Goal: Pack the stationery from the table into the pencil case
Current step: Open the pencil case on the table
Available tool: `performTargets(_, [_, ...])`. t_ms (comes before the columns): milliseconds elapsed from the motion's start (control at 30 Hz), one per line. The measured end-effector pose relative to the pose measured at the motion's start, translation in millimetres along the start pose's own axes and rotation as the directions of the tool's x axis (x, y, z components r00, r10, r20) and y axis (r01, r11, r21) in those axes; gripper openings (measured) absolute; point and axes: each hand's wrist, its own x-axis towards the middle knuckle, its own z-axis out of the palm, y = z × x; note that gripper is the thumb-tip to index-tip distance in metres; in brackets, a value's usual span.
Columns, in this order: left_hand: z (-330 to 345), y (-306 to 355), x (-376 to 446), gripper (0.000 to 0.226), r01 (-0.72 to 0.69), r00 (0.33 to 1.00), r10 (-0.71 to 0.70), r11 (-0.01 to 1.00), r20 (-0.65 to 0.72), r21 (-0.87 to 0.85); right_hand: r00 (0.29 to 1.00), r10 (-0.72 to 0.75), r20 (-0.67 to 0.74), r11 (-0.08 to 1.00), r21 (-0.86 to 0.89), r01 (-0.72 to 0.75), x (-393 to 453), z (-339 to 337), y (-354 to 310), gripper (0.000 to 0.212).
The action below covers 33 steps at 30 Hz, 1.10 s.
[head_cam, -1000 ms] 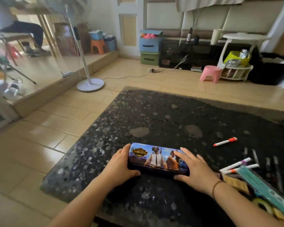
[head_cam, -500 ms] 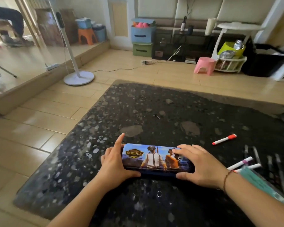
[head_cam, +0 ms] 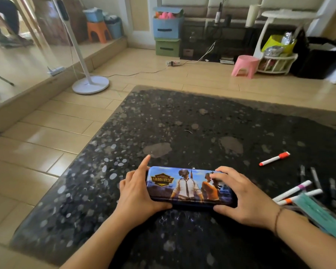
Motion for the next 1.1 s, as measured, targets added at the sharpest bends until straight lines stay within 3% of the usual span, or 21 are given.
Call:
performTargets(133, [1.7, 2.9, -2.5, 0.133, -0.007, 1.0, 0.007, 0.999, -0.002, 0.041, 0.998, -0.039, -0.053, 0.992, -0.123, 0.032, 8.8, 1.0, -9.6, 0.082])
performTargets(300, [4.3, 2.8, -2.3, 0.135, 0.002, 1.0, -0.002, 0.999, -0.013, 0.048, 0.988, -0.107, -0.111, 0.979, -0.184, 0.085, 14.7, 24.9, -15.7, 0.074])
performTargets(467, [2.1, 6.3, -2.6, 0.137, 0.004, 1.0, -0.003, 1.0, -0.026, 0.026, 0.991, -0.096, -0.095, 0.992, -0.094, 0.087, 17.9, 21.3, -10.7, 0.076])
performTargets(567, [2.4, 4.7, -4.1, 0.14, 0.009, 1.0, -0.008, 1.0, -0.029, 0.021, 0.999, -0.026, -0.038, 0.998, 0.055, 0.028, 26.6, -0.3, -15.8, 0.079])
performTargets(667, [2.8, 3.4, -3.1, 0.142, 0.031, 0.999, -0.03, 0.999, -0.033, 0.021, 0.998, 0.056, -0.004, 0.989, 0.137, -0.055, 48.4, -31.1, -14.2, 0.061])
performTargets(800, [3.6, 3.6, -3.8, 0.138, -0.005, 0.999, 0.007, 0.999, -0.039, 0.039, 0.967, 0.112, -0.229, 0.993, 0.048, -0.104, 86.0, -44.6, -3.6, 0.054])
performTargets(933, [5.1, 3.1, -6.0, 0.132, -0.011, 0.998, 0.016, 0.997, -0.056, 0.079, 0.953, 0.242, -0.181, 0.97, 0.058, -0.235, 112.9, -26.8, 10.5, 0.034])
performTargets(1033, [5.8, 2.4, -5.8, 0.132, -0.006, 0.998, 0.011, 0.996, -0.061, 0.089, 0.947, 0.31, -0.08, 0.95, 0.049, -0.307, 118.0, -17.1, 16.9, 0.041])
performTargets(1100, [5.5, 3.5, -6.0, 0.132, -0.008, 0.998, 0.013, 0.996, -0.062, 0.089, 0.941, 0.331, -0.064, 0.941, -0.047, -0.335, 113.4, -14.6, 17.0, 0.046])
